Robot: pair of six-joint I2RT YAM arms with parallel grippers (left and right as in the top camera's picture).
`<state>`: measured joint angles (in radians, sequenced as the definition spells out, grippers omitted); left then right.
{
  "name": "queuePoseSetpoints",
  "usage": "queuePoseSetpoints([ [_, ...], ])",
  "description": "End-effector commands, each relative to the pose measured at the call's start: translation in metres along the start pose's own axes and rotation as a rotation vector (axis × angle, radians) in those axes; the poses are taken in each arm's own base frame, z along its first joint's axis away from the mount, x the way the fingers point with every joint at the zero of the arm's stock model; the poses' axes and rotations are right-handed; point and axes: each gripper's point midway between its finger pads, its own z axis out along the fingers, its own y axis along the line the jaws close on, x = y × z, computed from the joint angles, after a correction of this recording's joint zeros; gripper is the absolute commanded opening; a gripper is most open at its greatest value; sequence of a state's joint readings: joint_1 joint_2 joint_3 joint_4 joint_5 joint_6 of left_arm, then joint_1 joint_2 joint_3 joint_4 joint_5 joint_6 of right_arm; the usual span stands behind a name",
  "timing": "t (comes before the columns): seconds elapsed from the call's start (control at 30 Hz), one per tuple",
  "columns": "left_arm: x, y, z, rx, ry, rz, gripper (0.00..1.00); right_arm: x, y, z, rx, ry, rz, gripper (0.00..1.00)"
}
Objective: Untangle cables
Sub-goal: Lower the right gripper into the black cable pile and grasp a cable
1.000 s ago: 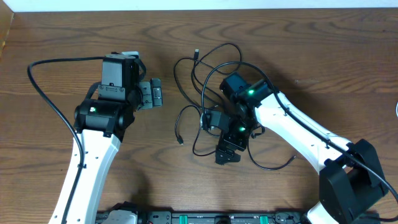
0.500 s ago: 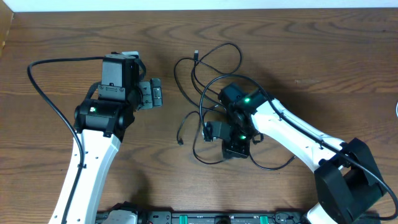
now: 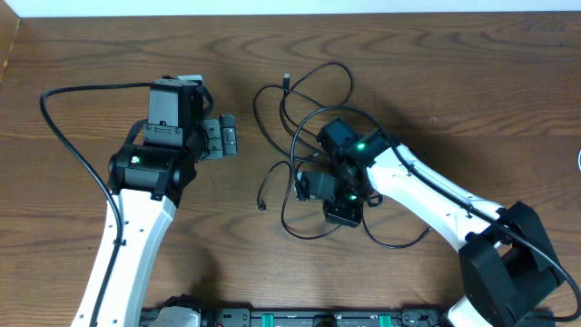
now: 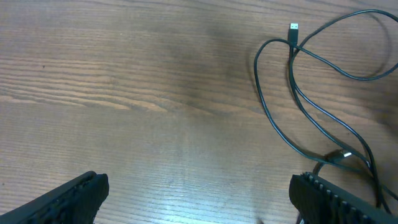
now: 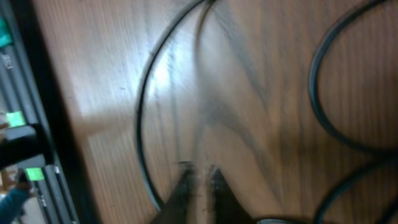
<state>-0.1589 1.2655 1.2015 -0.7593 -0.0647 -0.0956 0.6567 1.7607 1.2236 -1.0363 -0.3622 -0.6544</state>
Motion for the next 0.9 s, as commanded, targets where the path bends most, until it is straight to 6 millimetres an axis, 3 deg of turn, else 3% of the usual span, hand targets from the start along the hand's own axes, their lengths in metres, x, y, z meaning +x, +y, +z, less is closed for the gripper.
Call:
queuePoseSetpoints([
  [0.0,-0.003,0.000,-0.001,0.003,-0.004,0.014,0.98,0.010,-0.017,-0.001,0.095,0.073,0.003,0.26],
  [0.03,-0.003,0.000,-0.001,0.003,-0.004,0.014,0.97,0.011,-0.019,-0.002,0.109,0.081,0.022,0.32],
  [0.23,-0.003,0.000,-0.001,0.003,-0.004,0.014,0.98,0.018,-0.043,-0.015,0.271,0.111,0.309,0.35],
  [0.43,-0.003,0.000,-0.001,0.003,-0.004,0.014,0.97,-0.005,-0.052,-0.038,0.321,0.018,0.465,0.44],
  [0.47,-0.003,0.000,-0.001,0.003,-0.004,0.014,0.97,-0.009,-0.052,-0.043,0.325,0.007,0.486,0.62],
  [0.5,-0.003,0.000,-0.001,0.003,-0.004,0.014,0.97,-0.011,-0.052,-0.046,0.328,-0.002,0.503,0.99],
  [0.67,-0.003,0.000,-0.001,0.003,-0.004,0.014,0.98,-0.012,-0.047,-0.052,0.313,-0.012,0.634,0.99],
  [0.87,-0.003,0.000,-0.001,0.003,-0.004,0.014,0.97,-0.041,-0.005,-0.045,0.012,-0.103,0.753,0.99],
])
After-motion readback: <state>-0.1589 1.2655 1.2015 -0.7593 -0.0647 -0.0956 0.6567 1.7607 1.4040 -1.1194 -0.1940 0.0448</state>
